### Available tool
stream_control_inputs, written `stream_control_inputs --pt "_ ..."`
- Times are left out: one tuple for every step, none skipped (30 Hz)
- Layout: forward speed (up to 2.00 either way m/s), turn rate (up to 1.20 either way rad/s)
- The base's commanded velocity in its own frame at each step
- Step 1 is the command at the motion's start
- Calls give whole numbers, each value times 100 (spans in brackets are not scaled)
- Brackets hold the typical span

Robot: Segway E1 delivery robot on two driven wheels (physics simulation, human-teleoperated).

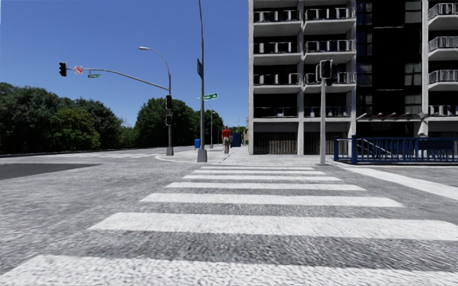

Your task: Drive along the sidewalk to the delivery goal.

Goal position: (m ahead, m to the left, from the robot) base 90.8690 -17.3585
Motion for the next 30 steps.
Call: stream_control_inputs --pt "200 -35" --pt "200 -38" --pt "200 -38" --pt "200 -38" --pt "200 -38" --pt "200 -38" --pt "200 -38" --pt "200 -38" --pt "200 -38" --pt "200 -35" --pt "200 -31" --pt "200 -27" --pt "200 -27" --pt "200 -24" --pt "200 -14" --pt "200 0" --pt "200 0" --pt "200 0" --pt "200 0" --pt "200 0" --pt "200 0" --pt "200 0" --pt "200 0" --pt "200 0" --pt "200 0" --pt "200 0" --pt "200 0" --pt "200 0" --pt "200 0" --pt "200 0"
